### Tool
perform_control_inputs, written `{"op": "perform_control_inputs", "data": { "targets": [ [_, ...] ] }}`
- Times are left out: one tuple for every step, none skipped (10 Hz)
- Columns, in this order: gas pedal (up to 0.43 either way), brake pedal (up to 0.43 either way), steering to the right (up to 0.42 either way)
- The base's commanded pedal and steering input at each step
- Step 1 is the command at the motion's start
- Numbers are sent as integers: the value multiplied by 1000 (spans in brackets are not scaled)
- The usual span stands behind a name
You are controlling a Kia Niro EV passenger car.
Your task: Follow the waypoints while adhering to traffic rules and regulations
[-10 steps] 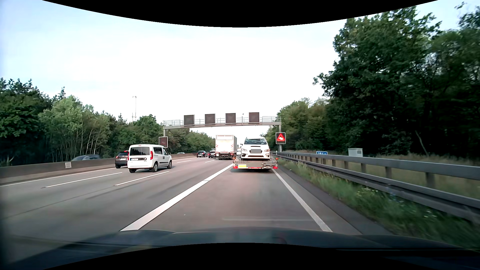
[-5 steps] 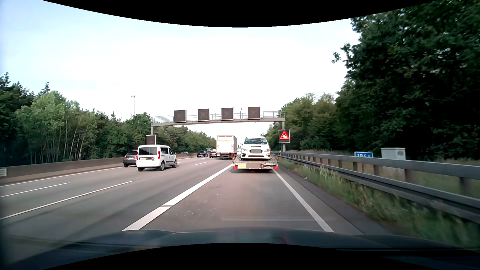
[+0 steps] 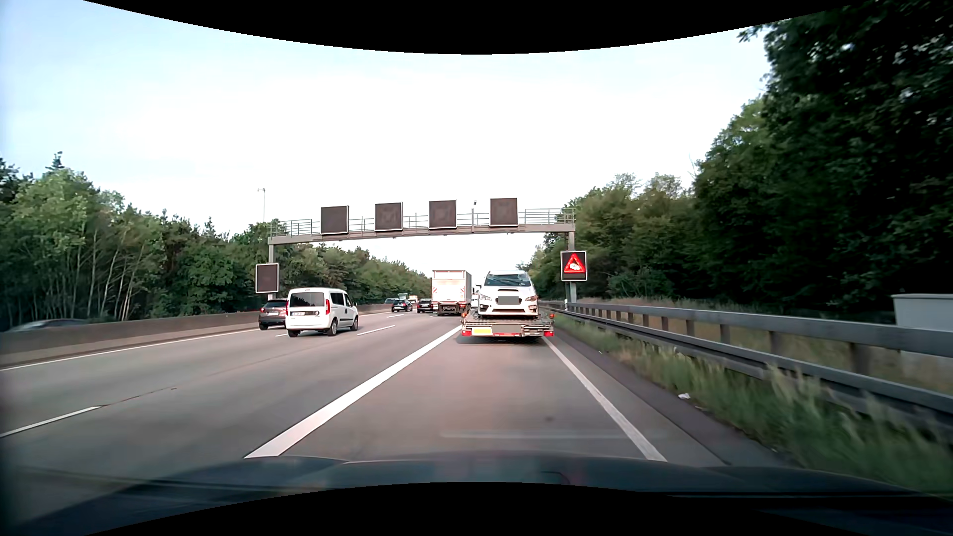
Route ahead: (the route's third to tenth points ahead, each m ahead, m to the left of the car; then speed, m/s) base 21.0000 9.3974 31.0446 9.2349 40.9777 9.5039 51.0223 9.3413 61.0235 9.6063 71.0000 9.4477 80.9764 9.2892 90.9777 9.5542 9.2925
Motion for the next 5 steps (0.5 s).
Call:
{"op": "perform_control_inputs", "data": {
  "targets": [
    [0,0,-4],
    [0,0,-4],
    [0,0,-3],
    [0,0,-3],
    [0,0,-4]
  ]
}}
